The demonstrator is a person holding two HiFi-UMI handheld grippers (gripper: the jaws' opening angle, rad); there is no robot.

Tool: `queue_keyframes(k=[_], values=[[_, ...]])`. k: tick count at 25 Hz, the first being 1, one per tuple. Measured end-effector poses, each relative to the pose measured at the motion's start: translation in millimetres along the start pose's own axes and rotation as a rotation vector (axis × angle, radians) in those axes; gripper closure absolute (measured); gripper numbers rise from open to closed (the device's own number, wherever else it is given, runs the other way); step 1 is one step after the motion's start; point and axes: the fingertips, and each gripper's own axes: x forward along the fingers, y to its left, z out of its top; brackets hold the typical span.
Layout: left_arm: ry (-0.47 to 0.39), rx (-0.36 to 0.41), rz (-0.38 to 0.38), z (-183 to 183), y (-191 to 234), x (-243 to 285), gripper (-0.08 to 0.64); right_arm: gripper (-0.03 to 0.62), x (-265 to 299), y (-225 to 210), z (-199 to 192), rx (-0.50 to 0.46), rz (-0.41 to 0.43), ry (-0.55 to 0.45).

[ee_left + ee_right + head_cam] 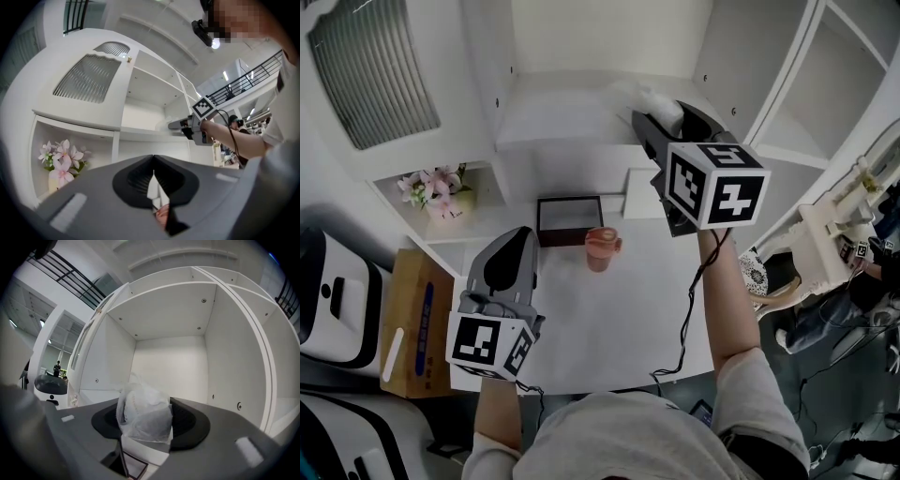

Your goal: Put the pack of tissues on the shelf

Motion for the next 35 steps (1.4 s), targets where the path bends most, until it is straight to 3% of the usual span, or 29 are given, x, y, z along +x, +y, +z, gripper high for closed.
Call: queue_keyframes(k=[8, 15, 27, 30, 35], values=[[-0.003, -0.002, 0.006, -1, 1, -1, 0.558, 0.328, 2, 2, 0, -0.032, -0.001, -0.001], [-0.004, -0.005, -0.005, -1, -2, -4, 0.558, 0.265, -4, 3, 3, -0.061, -0.008, -0.039], [-0.022, -0.007, -0.045, 2, -11, -10, 0.56, 0.259, -38, 17, 15, -0.054, 0.0, -0.102], [-0.023, -0.015, -0.06, -1, -14, -14, 0.558, 0.274, -49, 20, 16, -0.051, -0.006, -0.114], [-0.02, -0.021, -0.089, -5, -21, -17, 0.558, 0.369, -72, 29, 14, -0.031, -0.012, -0.153]])
